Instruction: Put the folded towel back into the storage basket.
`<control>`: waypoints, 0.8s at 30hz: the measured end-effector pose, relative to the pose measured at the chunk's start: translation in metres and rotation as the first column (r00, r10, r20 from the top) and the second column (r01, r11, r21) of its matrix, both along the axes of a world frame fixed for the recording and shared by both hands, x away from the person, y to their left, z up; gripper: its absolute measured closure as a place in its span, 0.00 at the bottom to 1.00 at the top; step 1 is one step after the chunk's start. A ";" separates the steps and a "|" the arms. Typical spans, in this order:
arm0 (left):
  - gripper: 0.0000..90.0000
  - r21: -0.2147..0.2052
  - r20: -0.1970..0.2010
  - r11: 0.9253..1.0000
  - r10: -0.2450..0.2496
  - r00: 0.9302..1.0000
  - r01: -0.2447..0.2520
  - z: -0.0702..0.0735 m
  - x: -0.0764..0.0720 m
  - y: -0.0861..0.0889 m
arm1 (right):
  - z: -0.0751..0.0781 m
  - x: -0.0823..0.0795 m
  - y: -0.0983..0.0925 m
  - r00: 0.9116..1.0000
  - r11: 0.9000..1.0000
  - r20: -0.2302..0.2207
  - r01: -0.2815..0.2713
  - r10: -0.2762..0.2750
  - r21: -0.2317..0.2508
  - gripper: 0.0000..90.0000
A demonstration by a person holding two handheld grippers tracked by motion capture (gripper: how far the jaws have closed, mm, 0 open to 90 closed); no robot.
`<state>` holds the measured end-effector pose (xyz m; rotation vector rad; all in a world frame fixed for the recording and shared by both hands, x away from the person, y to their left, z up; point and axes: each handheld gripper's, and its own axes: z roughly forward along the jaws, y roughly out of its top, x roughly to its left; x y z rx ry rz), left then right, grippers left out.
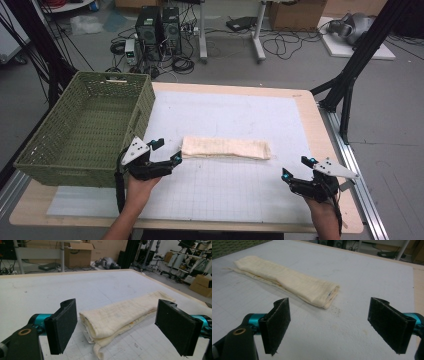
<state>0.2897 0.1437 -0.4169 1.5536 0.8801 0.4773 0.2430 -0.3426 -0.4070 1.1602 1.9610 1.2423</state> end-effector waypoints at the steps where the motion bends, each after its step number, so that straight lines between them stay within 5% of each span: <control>1: 0.20 0.002 -0.004 1.000 0.000 1.000 0.000 0.000 0.001 -0.001 | 0.000 0.001 0.000 1.000 1.000 0.005 -0.002 0.002 -0.001 0.19; 17: 0.27 0.075 -0.142 0.997 0.003 0.990 0.008 0.010 0.042 -0.026 | 0.001 0.000 0.000 1.000 1.000 0.004 -0.005 0.005 0.004 0.19; 24: 0.30 0.135 -0.239 0.991 0.034 0.971 -0.002 -0.002 0.056 -0.029 | 0.001 0.000 0.000 1.000 1.000 -0.002 -0.006 0.006 0.001 0.19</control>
